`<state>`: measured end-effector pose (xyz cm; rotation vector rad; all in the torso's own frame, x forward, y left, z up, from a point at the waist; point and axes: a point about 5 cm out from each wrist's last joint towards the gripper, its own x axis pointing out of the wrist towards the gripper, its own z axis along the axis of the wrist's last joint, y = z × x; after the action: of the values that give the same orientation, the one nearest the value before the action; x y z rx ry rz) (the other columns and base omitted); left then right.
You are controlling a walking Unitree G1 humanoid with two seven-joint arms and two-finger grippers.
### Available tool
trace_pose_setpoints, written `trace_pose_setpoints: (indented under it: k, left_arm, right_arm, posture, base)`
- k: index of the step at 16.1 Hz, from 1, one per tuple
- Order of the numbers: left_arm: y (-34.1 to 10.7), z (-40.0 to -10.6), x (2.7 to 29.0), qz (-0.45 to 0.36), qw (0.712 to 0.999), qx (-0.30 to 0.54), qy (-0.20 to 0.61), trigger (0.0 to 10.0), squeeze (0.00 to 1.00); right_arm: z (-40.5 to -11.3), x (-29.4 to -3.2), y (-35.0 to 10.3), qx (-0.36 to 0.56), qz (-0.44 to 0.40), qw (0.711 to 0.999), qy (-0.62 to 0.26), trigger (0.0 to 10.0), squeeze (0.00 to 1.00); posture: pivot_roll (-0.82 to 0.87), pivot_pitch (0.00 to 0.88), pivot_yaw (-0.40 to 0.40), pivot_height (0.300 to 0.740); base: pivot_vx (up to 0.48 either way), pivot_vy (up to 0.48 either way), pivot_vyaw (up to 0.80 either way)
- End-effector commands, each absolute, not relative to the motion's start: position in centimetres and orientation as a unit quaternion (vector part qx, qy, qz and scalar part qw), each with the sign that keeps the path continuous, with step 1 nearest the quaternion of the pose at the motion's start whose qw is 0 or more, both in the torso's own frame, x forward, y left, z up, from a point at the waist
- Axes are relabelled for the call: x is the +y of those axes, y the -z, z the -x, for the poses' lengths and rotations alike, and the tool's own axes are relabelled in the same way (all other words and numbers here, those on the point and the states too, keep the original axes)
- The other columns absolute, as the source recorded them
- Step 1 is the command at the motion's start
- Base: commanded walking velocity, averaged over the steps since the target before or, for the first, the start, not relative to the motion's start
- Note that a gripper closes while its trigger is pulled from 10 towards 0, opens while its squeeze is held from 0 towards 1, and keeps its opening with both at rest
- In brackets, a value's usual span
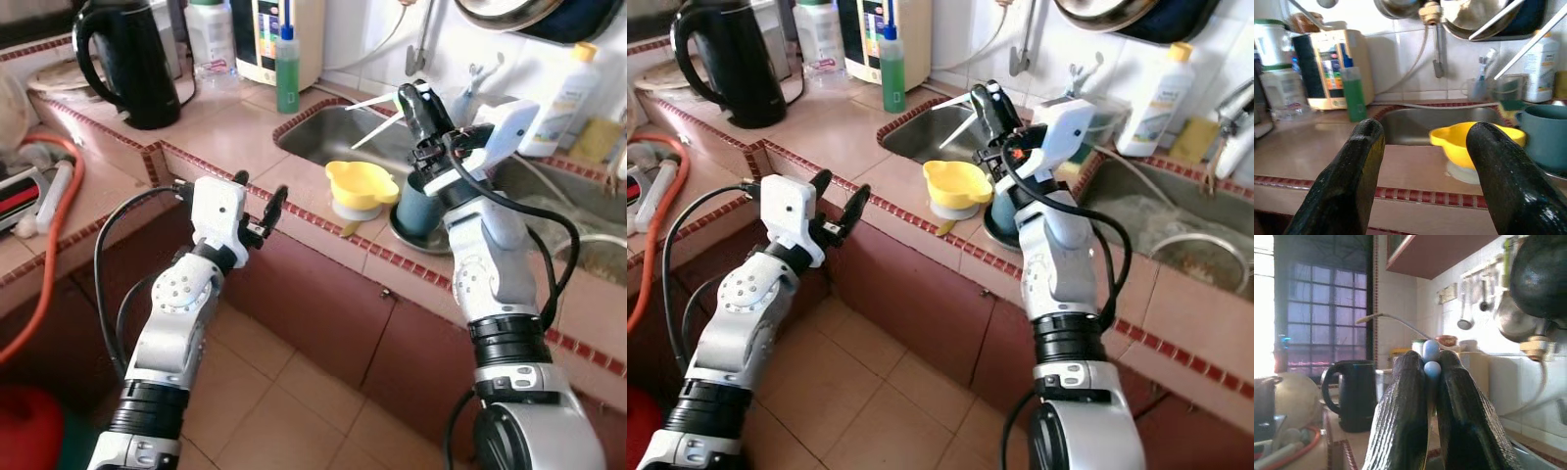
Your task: Kitchen organization
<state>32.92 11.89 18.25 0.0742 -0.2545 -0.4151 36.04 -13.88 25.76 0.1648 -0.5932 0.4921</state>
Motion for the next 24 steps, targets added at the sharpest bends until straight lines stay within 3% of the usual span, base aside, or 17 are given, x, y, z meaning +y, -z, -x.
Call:
trace_pose_setpoints:
  k: [1,11,24]
  left_arm:
    - [-18.05,-32.81,11.43,-0.044,0.969,-0.122,0.212,10.0,0.00]
    - [-17.85,-32.74,11.55,-0.049,0.970,-0.119,0.207,10.0,0.00]
    - [-17.70,-32.75,11.04,-0.059,0.967,-0.123,0.216,10.0,0.00]
  right_arm:
    - [-35.98,-14.28,-26.11,-0.297,-0.078,0.922,-0.235,10.0,0.00]
    - [-36.05,-13.88,-26.15,-0.295,-0.076,0.922,-0.239,10.0,0.00]
    - [-36.15,-13.47,-26.05,-0.290,-0.067,0.922,-0.248,10.0,0.00]
  posture:
    - [-0.07,0.000,-0.025,0.740]
    - [-0.06,0.000,-0.031,0.740]
    - [-0.07,0.000,-0.034,0.740]
  base:
    - [0.000,0.337,0.00]
    - [0.000,0.336,0.00]
    - [0.000,0.000,0.00]
